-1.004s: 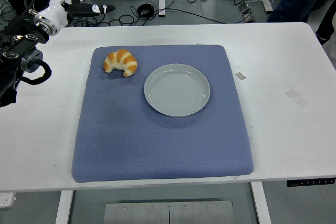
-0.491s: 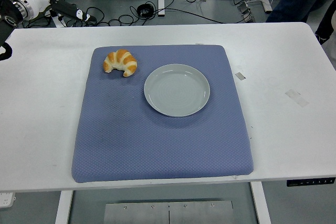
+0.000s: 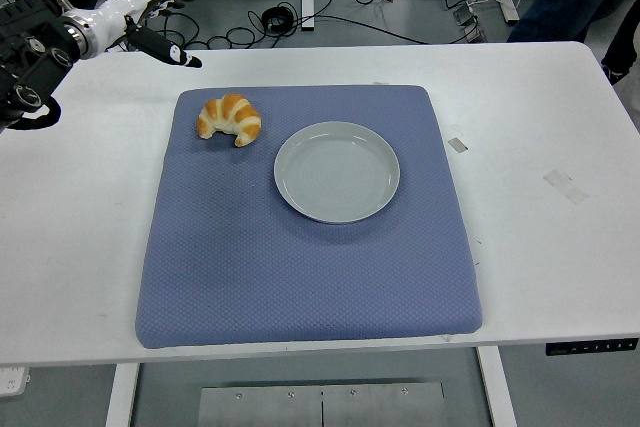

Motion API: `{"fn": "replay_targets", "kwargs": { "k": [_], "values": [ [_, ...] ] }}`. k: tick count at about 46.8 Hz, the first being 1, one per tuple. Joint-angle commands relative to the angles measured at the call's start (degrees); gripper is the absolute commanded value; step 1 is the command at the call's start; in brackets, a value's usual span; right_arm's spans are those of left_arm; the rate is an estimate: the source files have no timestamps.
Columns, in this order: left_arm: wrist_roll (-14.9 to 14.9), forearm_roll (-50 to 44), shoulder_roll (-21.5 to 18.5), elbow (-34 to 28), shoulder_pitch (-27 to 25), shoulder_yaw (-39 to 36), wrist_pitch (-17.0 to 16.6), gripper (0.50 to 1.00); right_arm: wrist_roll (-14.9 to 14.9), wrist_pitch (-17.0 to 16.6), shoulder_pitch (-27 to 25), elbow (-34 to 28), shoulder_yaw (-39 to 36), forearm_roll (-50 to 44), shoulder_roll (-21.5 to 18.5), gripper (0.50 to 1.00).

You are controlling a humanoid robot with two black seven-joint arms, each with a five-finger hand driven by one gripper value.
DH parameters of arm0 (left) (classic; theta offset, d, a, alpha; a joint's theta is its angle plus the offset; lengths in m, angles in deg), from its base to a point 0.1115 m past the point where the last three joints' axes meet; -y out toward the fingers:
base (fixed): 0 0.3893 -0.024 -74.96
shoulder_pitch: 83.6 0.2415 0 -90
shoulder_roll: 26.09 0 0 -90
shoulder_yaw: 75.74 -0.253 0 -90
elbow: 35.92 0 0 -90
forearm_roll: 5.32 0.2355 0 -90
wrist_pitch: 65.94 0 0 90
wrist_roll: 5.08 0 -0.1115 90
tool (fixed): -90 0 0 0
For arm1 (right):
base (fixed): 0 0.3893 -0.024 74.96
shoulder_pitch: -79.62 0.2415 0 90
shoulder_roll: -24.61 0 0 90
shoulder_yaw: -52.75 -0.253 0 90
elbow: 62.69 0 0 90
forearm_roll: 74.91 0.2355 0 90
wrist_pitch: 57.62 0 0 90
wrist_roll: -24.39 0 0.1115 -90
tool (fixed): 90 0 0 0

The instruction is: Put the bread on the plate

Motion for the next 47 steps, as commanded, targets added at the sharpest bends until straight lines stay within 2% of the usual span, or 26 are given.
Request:
{"fn": "replay_targets", "kwargs": {
  "k": [1,6,13,24,47],
  "values": [
    [-2.19,2.15,1.06,0.01,-2.18,-2.41,-0.08,0.971,0.01,0.05,-0.02,0.0,0.0,0.0,0.0,1.0],
    [-2.37,4.7,2.11,-0.25,-4.73,-5.58,1.59,0.972,0.01,0.05,-0.02,0.0,0.0,0.0,0.0,1.0],
    [-2.54,8.39,2.29,-0.61,-8.16,-8.66,8.44,0.972,0.01,-0.03,-0.02,0.0,0.0,0.0,0.0,1.0],
    [-2.72,16.65,4.4,-0.87,-7.46,-9.89,8.54,0.971,0.01,0.05,-0.02,0.0,0.0,0.0,0.0,1.0],
    [-2.63,16.92,4.84,-0.7,-2.19,-11.21,7.31,0.971,0.01,0.05,-0.02,0.0,0.0,0.0,0.0,1.0]
  ]
}}
